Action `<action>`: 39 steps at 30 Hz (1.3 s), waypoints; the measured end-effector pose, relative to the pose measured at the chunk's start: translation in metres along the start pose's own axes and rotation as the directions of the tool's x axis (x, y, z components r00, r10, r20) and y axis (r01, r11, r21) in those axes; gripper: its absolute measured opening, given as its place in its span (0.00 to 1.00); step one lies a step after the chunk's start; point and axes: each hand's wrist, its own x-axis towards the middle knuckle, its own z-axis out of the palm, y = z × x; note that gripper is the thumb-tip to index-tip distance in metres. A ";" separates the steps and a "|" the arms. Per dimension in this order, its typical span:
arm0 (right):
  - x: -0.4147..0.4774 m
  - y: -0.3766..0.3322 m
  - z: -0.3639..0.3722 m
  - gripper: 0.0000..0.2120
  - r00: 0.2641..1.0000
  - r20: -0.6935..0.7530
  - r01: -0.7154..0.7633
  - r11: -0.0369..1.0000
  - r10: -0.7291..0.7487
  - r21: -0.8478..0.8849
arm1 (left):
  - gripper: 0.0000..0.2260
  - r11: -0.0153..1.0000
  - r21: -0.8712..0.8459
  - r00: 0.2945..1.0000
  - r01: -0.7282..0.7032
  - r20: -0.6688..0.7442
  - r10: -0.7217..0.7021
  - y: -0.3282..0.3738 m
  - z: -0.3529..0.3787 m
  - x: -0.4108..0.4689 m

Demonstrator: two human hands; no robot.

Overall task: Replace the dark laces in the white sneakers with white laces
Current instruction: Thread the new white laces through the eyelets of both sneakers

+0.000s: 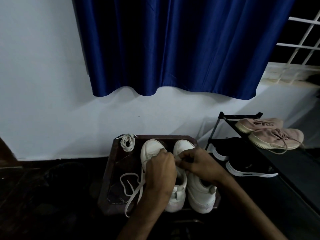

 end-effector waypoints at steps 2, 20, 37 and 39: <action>-0.001 0.000 0.001 0.07 1.000 -0.019 0.006 0.998 -0.008 -0.068 | 0.10 0.999 0.043 1.000 -0.010 0.009 0.010 0.001 -0.001 0.002; 0.003 -0.027 0.020 0.04 0.990 0.136 -0.089 0.942 0.047 0.322 | 0.07 0.903 -0.256 0.826 -0.346 0.374 0.423 -0.073 -0.035 0.046; -0.004 -0.015 0.006 0.03 0.997 -0.075 -0.012 0.955 -0.011 -0.295 | 0.06 0.943 -0.230 0.947 -0.241 0.157 0.280 -0.071 -0.019 0.022; -0.009 -0.021 0.001 0.05 1.000 -0.003 -0.025 0.892 0.026 -0.451 | 0.06 0.937 -0.253 0.953 -0.242 0.117 0.278 -0.072 -0.015 0.019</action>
